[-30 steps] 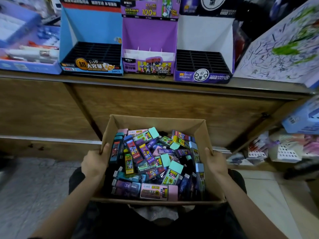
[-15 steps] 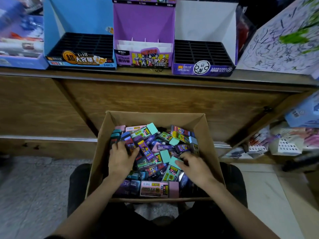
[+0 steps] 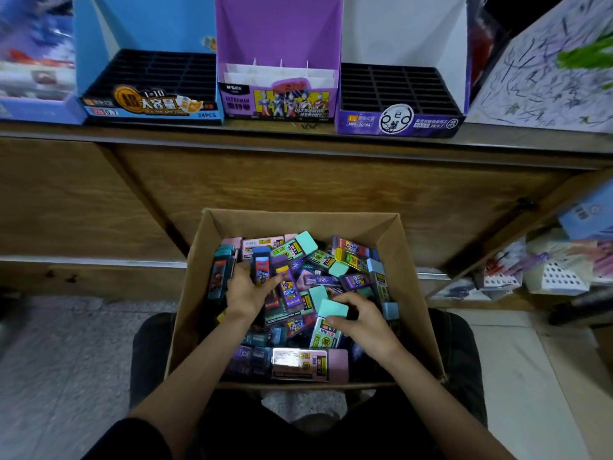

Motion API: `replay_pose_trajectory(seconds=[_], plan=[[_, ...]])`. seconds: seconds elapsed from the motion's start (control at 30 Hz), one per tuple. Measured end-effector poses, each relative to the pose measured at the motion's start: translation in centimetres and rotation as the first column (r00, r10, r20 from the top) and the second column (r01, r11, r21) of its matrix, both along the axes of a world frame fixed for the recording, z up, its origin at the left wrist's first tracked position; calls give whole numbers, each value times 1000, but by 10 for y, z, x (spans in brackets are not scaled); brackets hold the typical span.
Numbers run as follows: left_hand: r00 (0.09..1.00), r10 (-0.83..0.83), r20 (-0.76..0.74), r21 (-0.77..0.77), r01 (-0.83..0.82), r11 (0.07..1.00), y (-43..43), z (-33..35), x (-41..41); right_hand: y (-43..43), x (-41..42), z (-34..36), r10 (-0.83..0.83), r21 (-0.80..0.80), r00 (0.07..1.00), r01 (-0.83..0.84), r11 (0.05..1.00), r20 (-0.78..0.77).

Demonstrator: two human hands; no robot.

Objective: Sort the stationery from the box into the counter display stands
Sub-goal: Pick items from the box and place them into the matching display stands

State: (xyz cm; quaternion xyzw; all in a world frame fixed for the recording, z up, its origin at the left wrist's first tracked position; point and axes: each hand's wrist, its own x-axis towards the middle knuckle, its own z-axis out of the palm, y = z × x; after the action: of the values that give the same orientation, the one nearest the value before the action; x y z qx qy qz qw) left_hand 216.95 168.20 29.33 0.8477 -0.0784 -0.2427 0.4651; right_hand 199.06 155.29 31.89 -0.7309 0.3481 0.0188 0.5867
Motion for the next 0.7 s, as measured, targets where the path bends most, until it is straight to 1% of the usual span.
replay_pose_trajectory(seconds=[0.07,0.1,0.23,0.37,0.47,0.53,0.6,0.63,0.7], plan=[[999,-46,-2,-45,45,998,4,-3,-3,-1,-4,1,-20,52,999,19,998,30],[998,-53,-30,-83,50,995,6,-3,-4,-1,-5,2,-27,79,999,24,997,38],[991,-48,-128,-233,17,972,14,2,-5,-6,-10,4,-36,155,999,30,987,39],[992,-61,-110,-377,16,926,17,16,-11,-9,-10,8,-39,172,997,26,985,69],[990,-106,-92,-487,48,872,14,28,-15,-17,-4,17,-42,143,991,24,989,124],[979,-190,-79,-512,124,850,8,34,-17,-27,4,27,-40,128,986,19,992,161],[956,-276,-97,-508,191,840,0,37,-20,-37,12,37,-36,124,982,13,992,183],[945,-310,-105,-487,223,844,-3,37,-23,-42,16,42,-41,121,981,19,992,187],[925,-367,-98,-399,302,866,-10,35,-29,-49,25,49,-72,131,979,48,990,191]])
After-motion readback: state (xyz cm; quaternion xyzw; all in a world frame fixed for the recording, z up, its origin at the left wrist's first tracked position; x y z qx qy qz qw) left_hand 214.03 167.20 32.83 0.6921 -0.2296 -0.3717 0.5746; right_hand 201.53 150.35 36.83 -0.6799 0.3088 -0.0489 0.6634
